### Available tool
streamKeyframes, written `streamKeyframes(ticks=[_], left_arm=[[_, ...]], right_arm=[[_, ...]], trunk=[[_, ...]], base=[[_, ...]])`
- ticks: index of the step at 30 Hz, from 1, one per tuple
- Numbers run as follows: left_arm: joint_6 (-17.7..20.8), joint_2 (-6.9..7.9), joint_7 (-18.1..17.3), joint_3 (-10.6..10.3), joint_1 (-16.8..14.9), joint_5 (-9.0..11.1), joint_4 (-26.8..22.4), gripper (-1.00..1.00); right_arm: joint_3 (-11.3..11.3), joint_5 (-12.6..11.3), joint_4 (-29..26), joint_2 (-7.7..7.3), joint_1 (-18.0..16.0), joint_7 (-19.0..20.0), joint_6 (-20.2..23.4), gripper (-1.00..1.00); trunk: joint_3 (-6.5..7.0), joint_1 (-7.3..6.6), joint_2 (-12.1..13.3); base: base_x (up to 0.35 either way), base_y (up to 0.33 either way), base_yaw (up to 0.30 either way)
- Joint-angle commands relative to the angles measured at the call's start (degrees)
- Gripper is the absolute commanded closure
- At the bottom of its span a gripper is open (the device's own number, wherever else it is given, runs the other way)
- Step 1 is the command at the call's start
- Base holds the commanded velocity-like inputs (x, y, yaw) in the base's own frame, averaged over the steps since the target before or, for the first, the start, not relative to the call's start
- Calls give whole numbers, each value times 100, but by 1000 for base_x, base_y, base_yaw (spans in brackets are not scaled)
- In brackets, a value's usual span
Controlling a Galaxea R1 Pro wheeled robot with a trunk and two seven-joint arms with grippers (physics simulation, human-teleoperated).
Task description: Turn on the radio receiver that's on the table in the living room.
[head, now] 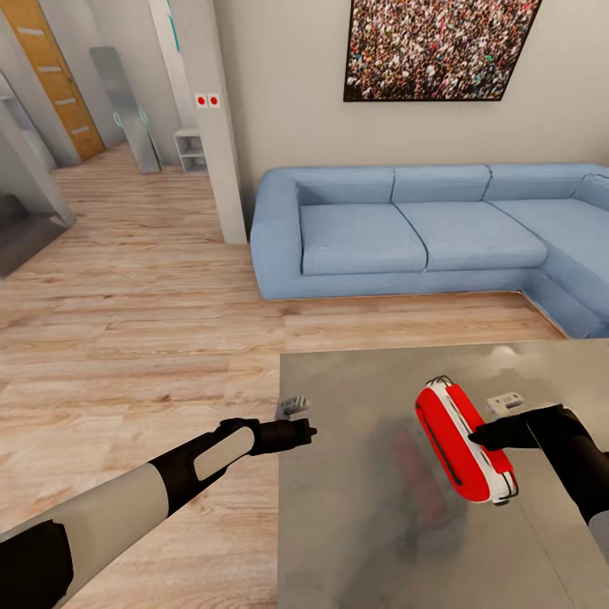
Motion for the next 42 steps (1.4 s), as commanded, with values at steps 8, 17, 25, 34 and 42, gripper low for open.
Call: streamKeyframes(ticks=[8, 17, 25, 34, 42], left_arm=[[0, 0, 2, -1, 0, 0, 0, 100], [0, 0, 0, -1, 0, 0, 0, 100], [0, 0, -2, -1, 0, 0, 0, 100], [0, 0, -6, -1, 0, 0, 0, 100], [0, 0, -7, -1, 0, 0, 0, 100]], right_arm=[[0, -7, 45, 19, -1, -3, -36, 100], [-16, -6, 514, 77, -1, -11, -349, 100], [-18, -6, 543, 79, -1, -12, -374, 100], [-12, -4, 551, 89, -1, -16, -461, 100], [-11, -7, 725, 227, -1, -204, -690, 100]], trunk=[[0, 0, 0], [0, 0, 0], [0, 0, 0], [0, 0, 0], [0, 0, 0]], base=[[0, 0, 0], [0, 0, 0], [0, 0, 0], [0, 0, 0], [0, 0, 0]])
